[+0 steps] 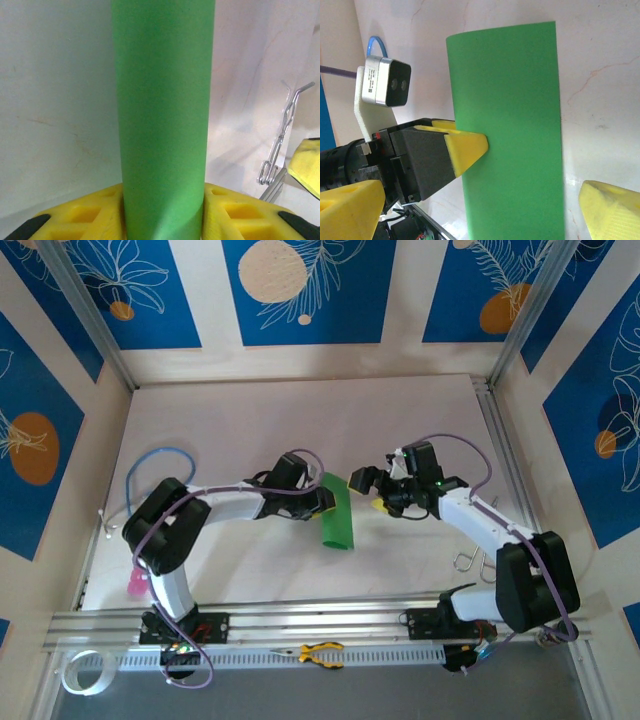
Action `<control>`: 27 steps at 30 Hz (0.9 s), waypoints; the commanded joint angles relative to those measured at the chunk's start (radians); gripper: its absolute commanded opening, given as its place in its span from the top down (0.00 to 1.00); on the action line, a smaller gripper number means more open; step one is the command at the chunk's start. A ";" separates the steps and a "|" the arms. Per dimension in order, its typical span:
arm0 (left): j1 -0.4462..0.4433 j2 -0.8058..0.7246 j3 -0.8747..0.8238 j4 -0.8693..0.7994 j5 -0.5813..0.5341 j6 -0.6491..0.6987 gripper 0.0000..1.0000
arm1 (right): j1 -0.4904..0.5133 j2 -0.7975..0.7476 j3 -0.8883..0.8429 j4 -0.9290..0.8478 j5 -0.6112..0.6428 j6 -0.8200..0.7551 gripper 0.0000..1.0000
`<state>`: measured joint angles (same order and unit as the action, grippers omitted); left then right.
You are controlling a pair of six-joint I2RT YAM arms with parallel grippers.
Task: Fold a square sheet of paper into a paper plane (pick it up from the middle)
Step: First fold the square sheet of paper in half at the center of the table.
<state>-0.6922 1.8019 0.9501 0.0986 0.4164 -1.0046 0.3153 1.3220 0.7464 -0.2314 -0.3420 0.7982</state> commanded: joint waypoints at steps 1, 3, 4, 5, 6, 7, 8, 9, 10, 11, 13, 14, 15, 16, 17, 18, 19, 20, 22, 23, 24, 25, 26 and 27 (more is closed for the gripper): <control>0.016 0.023 -0.012 0.022 0.018 -0.004 0.60 | 0.007 0.020 0.024 -0.013 -0.029 -0.009 0.00; 0.016 0.024 -0.008 0.000 0.006 0.008 0.60 | 0.010 0.027 0.024 -0.014 -0.031 -0.010 0.00; 0.016 0.023 -0.005 -0.015 -0.003 0.016 0.59 | 0.010 0.029 0.023 -0.014 -0.031 -0.010 0.00; 0.016 0.022 -0.004 -0.029 -0.009 0.021 0.59 | 0.010 0.032 0.023 -0.013 -0.029 -0.012 0.00; 0.017 0.021 -0.004 -0.038 -0.015 0.025 0.58 | 0.011 0.035 0.022 -0.010 -0.028 -0.011 0.00; 0.017 0.017 -0.004 -0.042 -0.019 0.026 0.57 | 0.012 0.041 0.021 -0.007 -0.026 -0.011 0.00; 0.017 0.015 -0.007 -0.040 -0.022 0.024 0.56 | 0.014 0.047 0.018 -0.008 -0.023 -0.006 0.00; 0.016 0.013 -0.009 -0.036 -0.026 0.023 0.56 | 0.014 0.052 0.018 -0.011 -0.022 -0.001 0.00; 0.017 0.010 -0.008 -0.039 -0.036 0.020 0.55 | 0.015 0.059 0.018 -0.011 -0.023 0.004 0.00; 0.016 0.007 -0.007 -0.050 -0.048 0.024 0.54 | 0.016 0.064 0.016 -0.010 -0.027 0.006 0.00; 0.016 0.002 -0.001 -0.075 -0.071 0.033 0.54 | 0.021 0.069 0.018 -0.012 -0.024 0.006 0.00; 0.016 -0.002 0.001 -0.090 -0.078 0.040 0.53 | 0.023 0.068 0.018 -0.013 -0.022 0.007 0.00; 0.016 -0.005 0.006 -0.101 -0.083 0.046 0.52 | 0.024 0.069 0.018 -0.013 -0.019 0.008 0.00; 0.017 -0.007 0.010 -0.116 -0.088 0.053 0.51 | 0.024 0.067 0.018 -0.012 -0.015 0.009 0.00; 0.017 -0.008 0.019 -0.133 -0.091 0.061 0.51 | 0.025 0.066 0.020 -0.010 -0.012 0.010 0.00; 0.016 -0.010 0.026 -0.149 -0.097 0.066 0.50 | 0.026 0.068 0.021 -0.010 -0.010 0.010 0.00; 0.014 -0.012 0.032 -0.163 -0.103 0.073 0.49 | 0.026 0.067 0.021 -0.009 -0.010 0.011 0.00; 0.014 -0.015 0.036 -0.172 -0.109 0.076 0.48 | 0.027 0.068 0.022 -0.009 -0.010 0.010 0.00; 0.013 -0.022 0.041 -0.183 -0.118 0.081 0.46 | 0.026 0.072 0.026 -0.011 -0.011 0.009 0.00; 0.013 -0.027 0.040 -0.188 -0.125 0.081 0.45 | 0.025 0.073 0.028 -0.014 -0.012 0.007 0.00; 0.011 -0.030 0.042 -0.193 -0.132 0.084 0.44 | 0.026 0.073 0.028 -0.016 -0.012 0.005 0.00; 0.011 -0.037 0.044 -0.202 -0.138 0.088 0.44 | 0.026 0.075 0.029 -0.019 -0.012 0.003 0.00; 0.013 -0.040 0.047 -0.212 -0.143 0.092 0.43 | 0.026 0.075 0.029 -0.020 -0.009 0.002 0.00; 0.012 -0.044 0.049 -0.220 -0.148 0.099 0.42 | 0.026 0.074 0.028 -0.020 -0.009 0.004 0.00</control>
<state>-0.6872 1.7966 0.9718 -0.0601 0.3069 -0.9367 0.3347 1.3861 0.7464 -0.2317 -0.3443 0.7990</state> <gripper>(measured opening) 0.572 0.997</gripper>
